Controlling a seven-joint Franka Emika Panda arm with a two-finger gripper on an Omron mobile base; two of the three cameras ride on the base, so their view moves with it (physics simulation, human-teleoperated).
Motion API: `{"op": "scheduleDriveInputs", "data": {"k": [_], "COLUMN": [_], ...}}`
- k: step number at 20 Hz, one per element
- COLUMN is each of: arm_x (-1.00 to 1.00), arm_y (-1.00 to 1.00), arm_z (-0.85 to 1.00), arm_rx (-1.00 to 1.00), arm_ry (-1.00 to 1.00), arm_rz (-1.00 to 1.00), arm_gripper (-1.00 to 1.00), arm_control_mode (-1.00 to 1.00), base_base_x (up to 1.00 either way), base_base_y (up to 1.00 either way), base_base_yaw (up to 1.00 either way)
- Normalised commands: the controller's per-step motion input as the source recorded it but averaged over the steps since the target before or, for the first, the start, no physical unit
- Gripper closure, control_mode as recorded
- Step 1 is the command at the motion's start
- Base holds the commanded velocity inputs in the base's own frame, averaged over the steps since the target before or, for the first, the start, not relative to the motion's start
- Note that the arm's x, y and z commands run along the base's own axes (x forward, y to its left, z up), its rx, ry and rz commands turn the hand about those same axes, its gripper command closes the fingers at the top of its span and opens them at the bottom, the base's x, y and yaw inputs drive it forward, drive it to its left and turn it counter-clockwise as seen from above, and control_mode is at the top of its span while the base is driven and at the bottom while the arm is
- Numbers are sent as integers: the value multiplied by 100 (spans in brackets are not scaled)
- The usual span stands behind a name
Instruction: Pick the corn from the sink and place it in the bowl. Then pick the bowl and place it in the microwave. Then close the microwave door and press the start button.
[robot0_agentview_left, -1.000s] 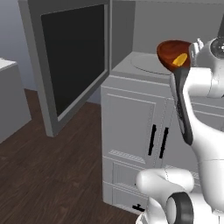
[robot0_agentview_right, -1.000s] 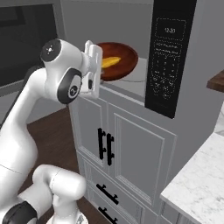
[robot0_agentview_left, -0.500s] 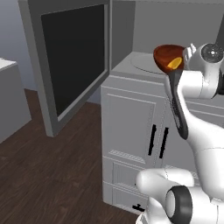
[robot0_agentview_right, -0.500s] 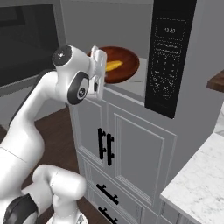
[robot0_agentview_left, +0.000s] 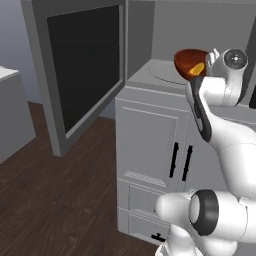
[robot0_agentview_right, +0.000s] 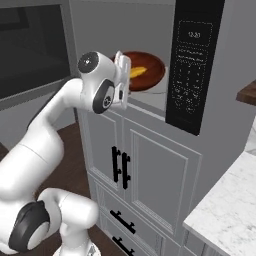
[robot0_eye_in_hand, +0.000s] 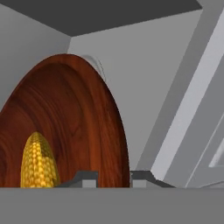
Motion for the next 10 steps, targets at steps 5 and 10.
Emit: {"op": "scheduleDriveInputs", "data": {"k": [5,10], "arm_x": [43,38], "arm_y": [-9,-1], "arm_z": [-9,-34], "arm_rx": [0,0], "arm_ry": [0,0], "arm_rz": [4,2], "arm_gripper": [100,100], "arm_control_mode": [-100,-100], "base_base_x": [0,0], "base_base_y": [0,0], "base_base_yaw": [0,0]}}
